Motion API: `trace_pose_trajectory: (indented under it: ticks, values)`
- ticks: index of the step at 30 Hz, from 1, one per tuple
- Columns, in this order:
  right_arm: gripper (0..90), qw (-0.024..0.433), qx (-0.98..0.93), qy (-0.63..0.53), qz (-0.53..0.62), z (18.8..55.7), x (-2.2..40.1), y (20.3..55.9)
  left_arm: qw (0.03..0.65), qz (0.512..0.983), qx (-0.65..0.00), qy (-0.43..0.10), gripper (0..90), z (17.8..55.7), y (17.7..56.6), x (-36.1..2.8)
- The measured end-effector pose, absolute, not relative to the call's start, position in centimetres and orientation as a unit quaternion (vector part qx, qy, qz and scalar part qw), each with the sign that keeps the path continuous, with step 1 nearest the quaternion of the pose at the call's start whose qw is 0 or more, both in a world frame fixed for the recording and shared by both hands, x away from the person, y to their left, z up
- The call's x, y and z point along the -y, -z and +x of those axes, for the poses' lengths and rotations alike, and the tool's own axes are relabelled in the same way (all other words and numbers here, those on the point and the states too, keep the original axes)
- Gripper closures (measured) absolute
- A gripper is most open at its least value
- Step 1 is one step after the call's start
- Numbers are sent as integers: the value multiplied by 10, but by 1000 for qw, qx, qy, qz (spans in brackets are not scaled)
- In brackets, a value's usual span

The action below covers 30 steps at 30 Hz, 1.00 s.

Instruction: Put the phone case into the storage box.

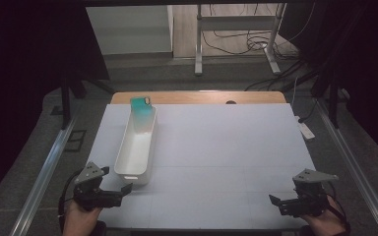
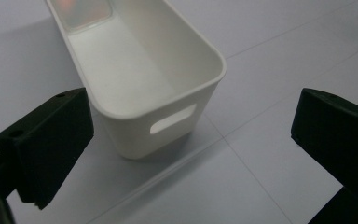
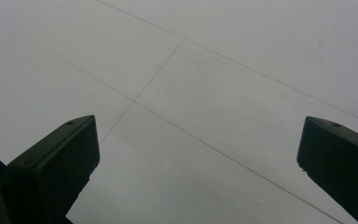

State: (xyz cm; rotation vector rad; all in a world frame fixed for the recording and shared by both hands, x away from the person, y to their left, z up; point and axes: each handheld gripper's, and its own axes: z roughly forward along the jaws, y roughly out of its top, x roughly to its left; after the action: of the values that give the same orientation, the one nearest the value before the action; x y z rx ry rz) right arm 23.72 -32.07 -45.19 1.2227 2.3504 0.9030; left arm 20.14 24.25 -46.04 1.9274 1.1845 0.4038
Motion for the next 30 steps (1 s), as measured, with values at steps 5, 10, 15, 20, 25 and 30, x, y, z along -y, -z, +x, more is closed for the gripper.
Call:
trace_pose_trajectory:
  ticks: [5,10,15,20,25,30]
  values:
    - [0,171,-828,-317,431,237,321,452,405,765,-474,-161,0,196,462,-245]
    - [0,171,-827,-317,431,237,321,452,397,766,-478,-164,0,193,463,-246]
    - [0,171,-828,-317,431,237,321,452,391,767,-482,-163,0,191,464,-247]
    - [0,171,-828,-316,431,237,321,452,382,769,-486,-165,0,188,466,-249]
    - [0,171,-828,-316,431,237,320,452,374,771,-488,-166,0,186,467,-249]
    - [0,172,-827,-316,431,237,320,452,368,771,-492,-169,0,185,468,-250]
